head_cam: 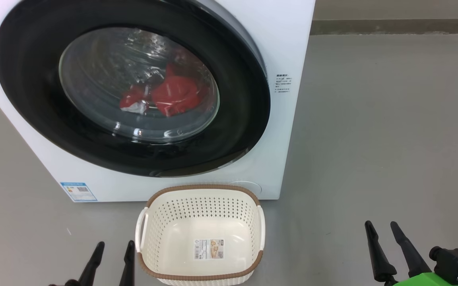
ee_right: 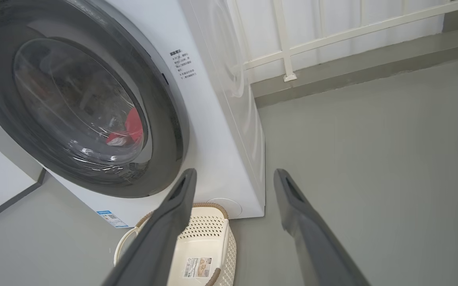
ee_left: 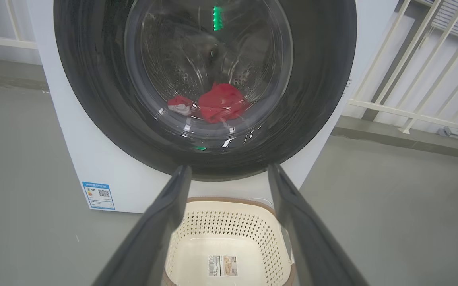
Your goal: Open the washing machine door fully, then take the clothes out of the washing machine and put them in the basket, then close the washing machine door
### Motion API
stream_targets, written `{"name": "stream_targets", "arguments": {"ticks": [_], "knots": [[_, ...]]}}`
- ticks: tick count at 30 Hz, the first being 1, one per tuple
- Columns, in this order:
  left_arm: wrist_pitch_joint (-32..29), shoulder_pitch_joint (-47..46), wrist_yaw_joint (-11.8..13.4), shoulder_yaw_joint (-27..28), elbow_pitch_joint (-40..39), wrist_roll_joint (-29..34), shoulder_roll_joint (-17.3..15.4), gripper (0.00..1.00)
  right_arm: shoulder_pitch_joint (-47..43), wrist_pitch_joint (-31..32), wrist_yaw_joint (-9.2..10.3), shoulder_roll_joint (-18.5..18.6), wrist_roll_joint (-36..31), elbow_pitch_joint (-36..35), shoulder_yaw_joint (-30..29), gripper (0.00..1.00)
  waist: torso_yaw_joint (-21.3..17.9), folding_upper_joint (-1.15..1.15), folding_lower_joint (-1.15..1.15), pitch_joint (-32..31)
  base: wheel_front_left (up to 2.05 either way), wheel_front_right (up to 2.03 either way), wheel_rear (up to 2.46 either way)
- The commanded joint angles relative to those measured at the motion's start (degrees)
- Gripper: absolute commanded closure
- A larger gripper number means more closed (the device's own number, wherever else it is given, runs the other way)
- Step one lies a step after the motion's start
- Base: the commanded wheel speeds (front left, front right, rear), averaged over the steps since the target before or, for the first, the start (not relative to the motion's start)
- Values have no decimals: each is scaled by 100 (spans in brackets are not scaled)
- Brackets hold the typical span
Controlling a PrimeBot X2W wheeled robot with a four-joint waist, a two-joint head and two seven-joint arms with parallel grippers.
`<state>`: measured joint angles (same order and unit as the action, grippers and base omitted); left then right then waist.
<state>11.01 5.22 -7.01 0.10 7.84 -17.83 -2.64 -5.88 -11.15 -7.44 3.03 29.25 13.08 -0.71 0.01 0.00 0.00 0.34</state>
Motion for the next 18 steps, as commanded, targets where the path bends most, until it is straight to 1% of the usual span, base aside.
{"name": "stream_targets", "arguments": {"ticks": [1, 8, 18], "knots": [[100, -46, -10, 138, -168, 204, -77, 0, 30, -89, -4, 56, -196, -186, 79, 0, -5, 0, 0, 3, 0, 0, 0], [218, -17, -26, 144, -173, 611, -78, 0, -19, -207, -4, 26, -556, -282, 14, 0, -15, 0, 0, 13, 0, 0, 0], [389, 26, -42, 199, 4, 1013, -66, 0, -107, -376, -5, 3, -1030, -413, -5, 0, -51, 0, 0, 2, 0, 0, 0]]}}
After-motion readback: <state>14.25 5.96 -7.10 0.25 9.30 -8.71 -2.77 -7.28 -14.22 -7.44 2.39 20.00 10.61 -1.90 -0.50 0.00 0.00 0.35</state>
